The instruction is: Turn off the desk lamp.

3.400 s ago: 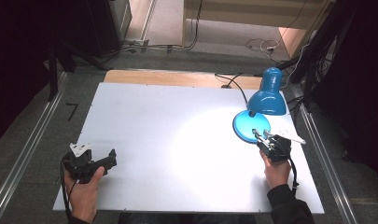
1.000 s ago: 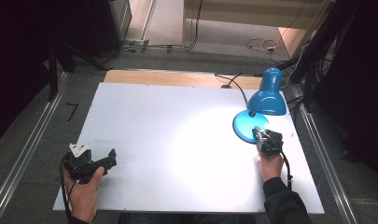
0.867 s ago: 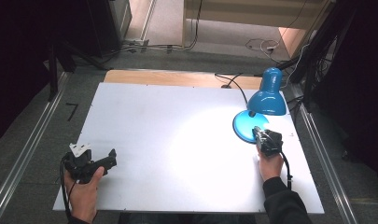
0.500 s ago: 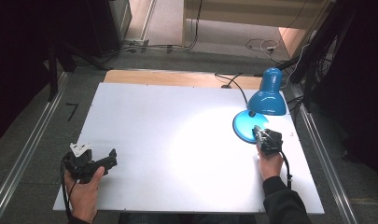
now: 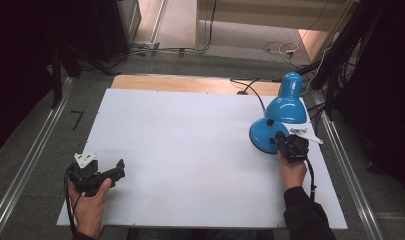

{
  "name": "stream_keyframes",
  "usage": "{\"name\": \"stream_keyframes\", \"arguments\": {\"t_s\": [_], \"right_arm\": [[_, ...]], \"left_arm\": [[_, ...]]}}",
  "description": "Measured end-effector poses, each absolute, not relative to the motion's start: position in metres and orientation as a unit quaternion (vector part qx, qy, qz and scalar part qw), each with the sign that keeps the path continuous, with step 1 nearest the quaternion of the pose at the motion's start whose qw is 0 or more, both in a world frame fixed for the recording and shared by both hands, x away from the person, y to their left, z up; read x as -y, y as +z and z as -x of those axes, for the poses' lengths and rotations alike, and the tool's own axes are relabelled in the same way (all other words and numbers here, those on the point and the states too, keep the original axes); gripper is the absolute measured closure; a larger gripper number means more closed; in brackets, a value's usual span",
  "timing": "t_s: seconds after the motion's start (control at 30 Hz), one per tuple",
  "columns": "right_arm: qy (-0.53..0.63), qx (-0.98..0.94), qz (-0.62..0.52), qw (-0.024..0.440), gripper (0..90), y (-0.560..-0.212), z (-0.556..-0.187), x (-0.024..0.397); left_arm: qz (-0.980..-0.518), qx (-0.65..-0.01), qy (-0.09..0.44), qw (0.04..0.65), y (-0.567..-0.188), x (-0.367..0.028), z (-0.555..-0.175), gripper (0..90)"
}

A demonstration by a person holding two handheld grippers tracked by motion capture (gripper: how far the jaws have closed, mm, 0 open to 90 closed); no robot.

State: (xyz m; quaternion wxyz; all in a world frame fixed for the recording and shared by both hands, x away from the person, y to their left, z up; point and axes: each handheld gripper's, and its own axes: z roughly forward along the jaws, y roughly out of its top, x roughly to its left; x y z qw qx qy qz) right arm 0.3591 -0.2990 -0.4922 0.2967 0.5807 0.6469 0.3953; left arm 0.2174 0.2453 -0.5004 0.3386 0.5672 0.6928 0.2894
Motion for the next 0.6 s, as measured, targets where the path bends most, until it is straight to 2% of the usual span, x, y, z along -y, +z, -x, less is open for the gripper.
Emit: {"name": "stream_keyframes", "arguments": {"t_s": [0.23, 0.47, 0.6], "right_arm": [[0.404, -0.648, -0.581, 0.283, 59.5, -0.4887, -0.3580, 0.3008], [0.403, -0.655, -0.573, 0.281, 36.8, -0.4862, -0.3570, 0.3005], [0.403, -0.659, -0.571, 0.278, 31.7, -0.4845, -0.3560, 0.2995]], "left_arm": [[-0.567, -0.693, 0.289, 0.338, -0.5002, -0.2457, -0.2172, 0.0], [-0.567, -0.693, 0.288, 0.338, -0.5002, -0.2458, -0.2170, 0.0], [-0.567, -0.694, 0.288, 0.338, -0.5001, -0.2459, -0.2169, 0.0]]}}
